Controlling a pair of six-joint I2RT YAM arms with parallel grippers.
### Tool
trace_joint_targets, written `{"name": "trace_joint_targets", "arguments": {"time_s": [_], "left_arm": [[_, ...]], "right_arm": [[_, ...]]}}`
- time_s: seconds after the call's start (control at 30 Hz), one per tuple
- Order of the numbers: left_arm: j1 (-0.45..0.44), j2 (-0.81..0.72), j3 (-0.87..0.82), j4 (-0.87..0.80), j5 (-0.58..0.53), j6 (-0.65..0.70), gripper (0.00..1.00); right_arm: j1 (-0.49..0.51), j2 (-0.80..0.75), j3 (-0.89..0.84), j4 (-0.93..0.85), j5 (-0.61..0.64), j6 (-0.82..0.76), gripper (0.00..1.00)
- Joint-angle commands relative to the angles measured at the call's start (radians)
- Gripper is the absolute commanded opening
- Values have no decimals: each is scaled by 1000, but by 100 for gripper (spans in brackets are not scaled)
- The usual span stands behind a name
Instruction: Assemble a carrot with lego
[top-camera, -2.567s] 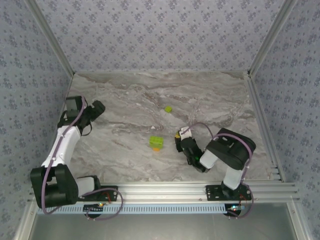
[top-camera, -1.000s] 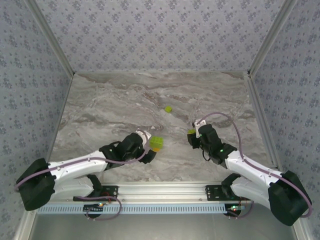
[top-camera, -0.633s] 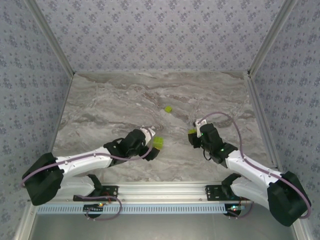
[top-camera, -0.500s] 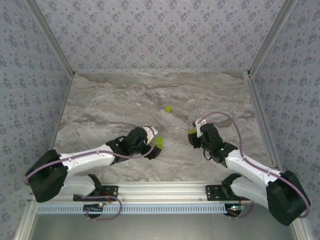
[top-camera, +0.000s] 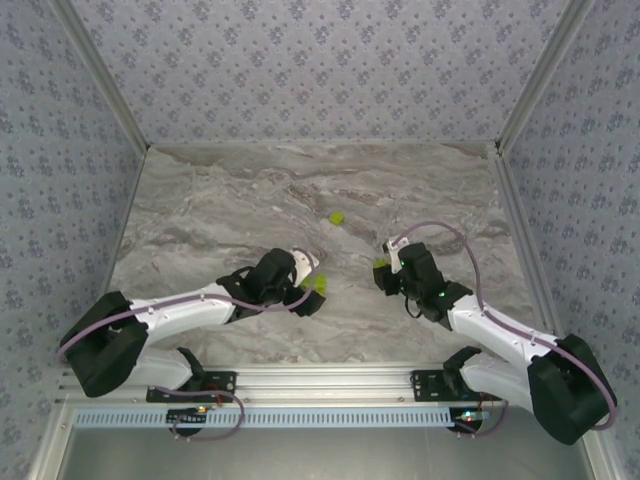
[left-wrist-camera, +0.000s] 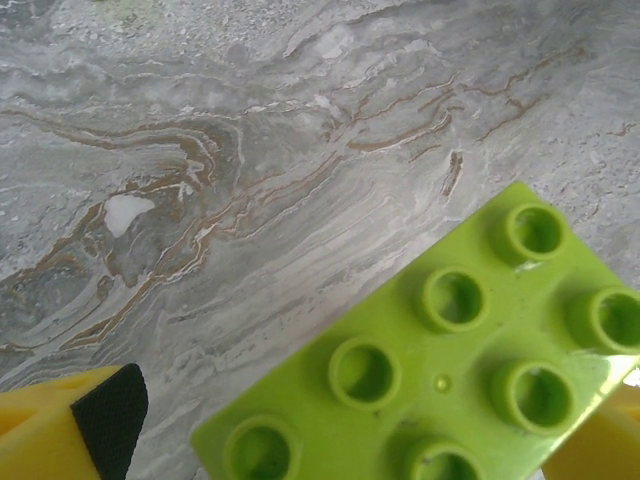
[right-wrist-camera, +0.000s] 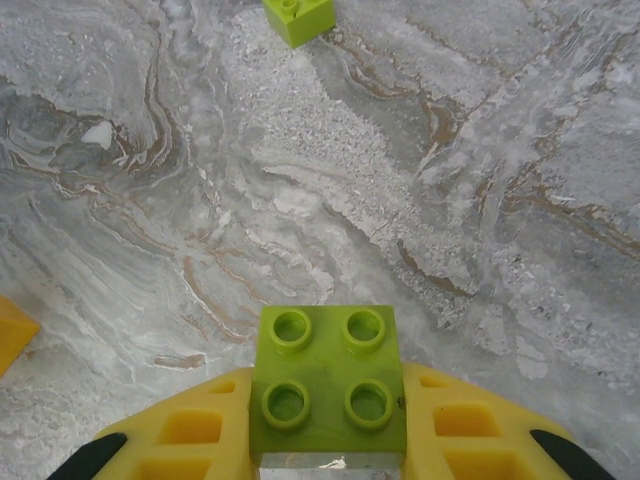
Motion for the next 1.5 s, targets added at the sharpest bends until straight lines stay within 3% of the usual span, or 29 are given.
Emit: {"name": "trace_joint_targets", "arguments": {"time_s": [0.0, 0.47, 0.7, 1.07, 1.23, 1.47], "left_arm": [[3, 25, 44, 29, 27, 28, 97], [12, 85, 84, 40, 11, 49, 94], [18, 112, 100, 40, 57, 49, 70], [29, 111, 91, 48, 122, 30, 53], [47, 99, 85, 38, 210, 25, 43], [81, 94, 119, -56, 436, 27, 36]], "right_arm": [[-4, 12, 36, -3, -20, -13, 25], [-4, 21, 40, -2, -28, -15, 25], [-4, 26, 50, -9, -28, -19, 25], [-5, 56, 63, 2, -54, -35, 24], [-28, 80, 91, 6, -140, -110, 23], [-96, 160, 281, -183, -451, -299, 23]]}}
